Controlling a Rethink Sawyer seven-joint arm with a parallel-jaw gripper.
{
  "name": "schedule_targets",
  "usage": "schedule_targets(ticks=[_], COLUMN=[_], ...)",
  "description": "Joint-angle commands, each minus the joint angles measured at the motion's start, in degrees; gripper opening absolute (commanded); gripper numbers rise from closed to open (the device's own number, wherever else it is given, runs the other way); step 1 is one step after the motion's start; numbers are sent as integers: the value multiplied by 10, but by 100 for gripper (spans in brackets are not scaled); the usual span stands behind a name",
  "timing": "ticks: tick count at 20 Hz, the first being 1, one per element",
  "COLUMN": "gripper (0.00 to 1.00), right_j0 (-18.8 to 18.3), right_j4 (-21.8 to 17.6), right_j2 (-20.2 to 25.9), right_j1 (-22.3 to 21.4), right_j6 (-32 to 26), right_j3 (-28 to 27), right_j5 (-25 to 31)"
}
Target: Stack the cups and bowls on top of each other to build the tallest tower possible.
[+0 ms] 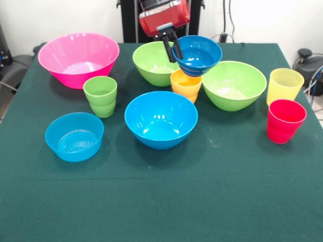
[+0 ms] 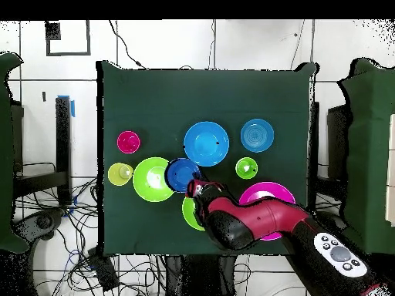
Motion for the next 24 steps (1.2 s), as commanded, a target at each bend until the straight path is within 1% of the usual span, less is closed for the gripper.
schedule_targets(ticks=[1, 5, 8, 13, 17, 20, 24], gripper=[0, 0, 0, 0, 0, 0, 0], right_j0=[30, 27, 28, 21, 16, 17, 22], right_j4=[-3, 4, 6, -1, 1, 1, -9], right_j2=[11, 25, 23, 29, 37, 36, 26], right_j1=[4, -1, -3, 14, 9, 8, 13], right_j6=[2, -5, -2, -10, -15, -13, -9], right_j3=[-48, -51, -49, -62, -61, -60, -65], right_j5=[31, 48, 46, 49, 57, 56, 43])
